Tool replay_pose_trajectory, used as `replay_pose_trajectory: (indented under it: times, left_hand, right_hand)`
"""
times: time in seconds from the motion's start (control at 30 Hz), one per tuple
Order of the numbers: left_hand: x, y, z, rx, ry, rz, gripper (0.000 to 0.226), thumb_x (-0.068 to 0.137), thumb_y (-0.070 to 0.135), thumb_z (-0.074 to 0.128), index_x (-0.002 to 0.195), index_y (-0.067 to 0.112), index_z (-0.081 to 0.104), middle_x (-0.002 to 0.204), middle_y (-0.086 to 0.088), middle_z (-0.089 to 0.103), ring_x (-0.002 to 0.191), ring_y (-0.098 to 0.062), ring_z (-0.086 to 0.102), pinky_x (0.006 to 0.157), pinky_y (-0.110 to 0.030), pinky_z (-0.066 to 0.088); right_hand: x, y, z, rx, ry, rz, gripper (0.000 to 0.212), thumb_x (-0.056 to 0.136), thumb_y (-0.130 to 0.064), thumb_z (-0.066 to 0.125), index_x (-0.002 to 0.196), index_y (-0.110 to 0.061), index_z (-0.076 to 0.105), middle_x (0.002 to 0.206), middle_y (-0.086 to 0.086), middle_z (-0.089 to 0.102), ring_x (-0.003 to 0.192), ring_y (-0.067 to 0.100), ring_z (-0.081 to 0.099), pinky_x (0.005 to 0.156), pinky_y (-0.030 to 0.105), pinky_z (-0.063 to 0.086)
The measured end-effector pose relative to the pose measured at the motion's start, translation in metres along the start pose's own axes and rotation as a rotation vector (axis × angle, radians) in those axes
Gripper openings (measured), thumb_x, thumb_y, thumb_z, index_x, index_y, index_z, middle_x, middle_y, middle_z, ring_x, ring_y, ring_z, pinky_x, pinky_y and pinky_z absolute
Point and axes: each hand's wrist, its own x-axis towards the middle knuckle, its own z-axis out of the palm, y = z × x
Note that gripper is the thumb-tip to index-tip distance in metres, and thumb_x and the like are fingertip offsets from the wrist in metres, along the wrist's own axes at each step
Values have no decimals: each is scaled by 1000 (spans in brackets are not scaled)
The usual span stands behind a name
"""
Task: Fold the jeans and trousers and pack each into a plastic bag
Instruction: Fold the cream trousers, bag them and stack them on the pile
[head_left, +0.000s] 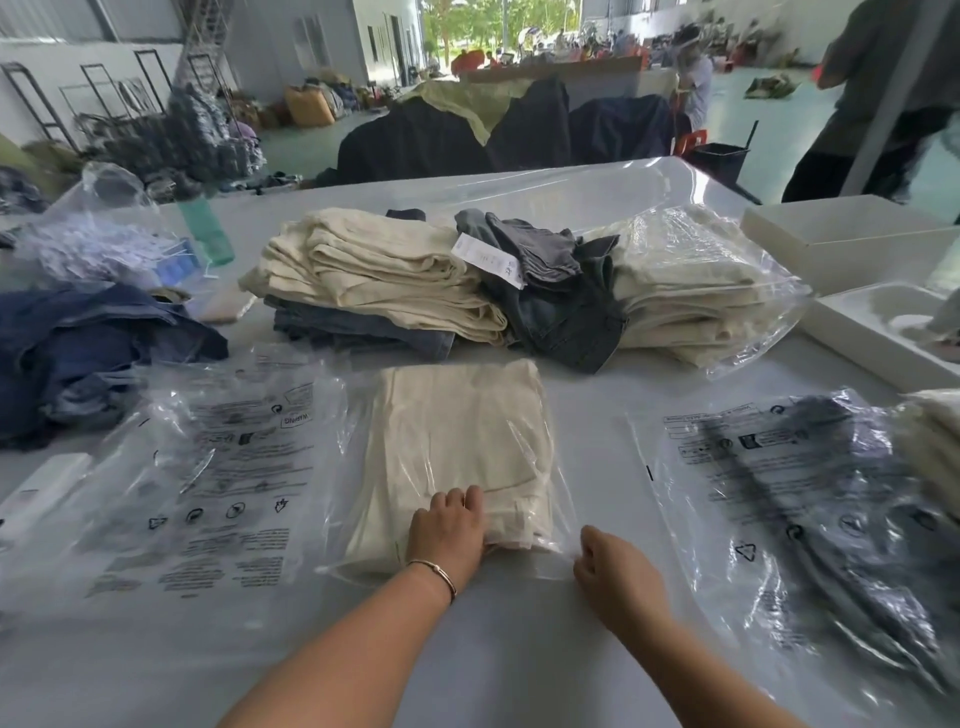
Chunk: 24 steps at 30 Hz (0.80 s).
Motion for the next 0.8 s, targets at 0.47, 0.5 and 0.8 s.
replay_pose_trajectory:
  times: [0.47, 0.5, 0.8]
  left_hand:
    - [-28, -79, -12, 51, 274, 396, 59, 33, 35, 86, 87, 21, 67, 78, 1, 58, 66, -19, 60, 54, -21, 48]
    - [-27, -81, -12, 11, 259, 329, 60, 28, 29, 87, 83, 18, 65, 75, 0, 58, 62, -20, 59, 50, -22, 47]
    - [-30, -99, 13, -129, 89, 190, 35, 85, 38, 58, 114, 18, 53, 110, -2, 52, 97, -24, 58, 70, -35, 49]
  right_hand:
    - [19, -48, 3, -357, 228, -646, 52, 46, -28, 93, 95, -34, 76, 93, -5, 72, 80, 21, 68, 56, 24, 53]
    - [21, -47, 4, -328, 231, -626, 52, 45, -25, 93, 93, -34, 76, 92, -5, 72, 79, 20, 68, 53, 24, 53]
    - [16, -39, 21, -328, 195, -558, 71, 44, -14, 91, 110, -28, 72, 117, 8, 68, 96, 29, 68, 45, 27, 52]
